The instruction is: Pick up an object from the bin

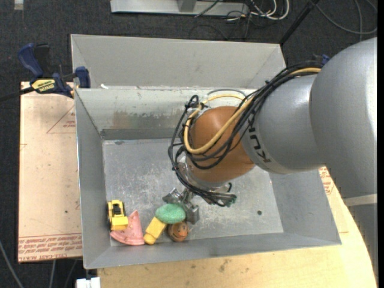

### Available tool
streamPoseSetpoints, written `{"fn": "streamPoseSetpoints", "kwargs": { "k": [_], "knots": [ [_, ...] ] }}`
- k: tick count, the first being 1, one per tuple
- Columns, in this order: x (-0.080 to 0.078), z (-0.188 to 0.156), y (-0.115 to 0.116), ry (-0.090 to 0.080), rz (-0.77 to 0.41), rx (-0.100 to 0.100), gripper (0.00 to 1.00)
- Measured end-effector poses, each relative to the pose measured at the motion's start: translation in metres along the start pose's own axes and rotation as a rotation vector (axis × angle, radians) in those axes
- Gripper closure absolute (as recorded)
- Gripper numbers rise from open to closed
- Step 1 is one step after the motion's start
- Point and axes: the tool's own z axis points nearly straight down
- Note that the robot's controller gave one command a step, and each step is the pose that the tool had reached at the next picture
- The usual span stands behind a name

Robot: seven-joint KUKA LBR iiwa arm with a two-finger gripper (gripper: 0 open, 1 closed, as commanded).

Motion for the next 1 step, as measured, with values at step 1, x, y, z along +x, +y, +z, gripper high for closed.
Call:
{"fn": "streamPoseSetpoints", "kwargs": {
  "k": [1],
  "knots": [
    [0.0,0.0,0.0,0.0,0.0,0.0,1.0]
  ]
}}
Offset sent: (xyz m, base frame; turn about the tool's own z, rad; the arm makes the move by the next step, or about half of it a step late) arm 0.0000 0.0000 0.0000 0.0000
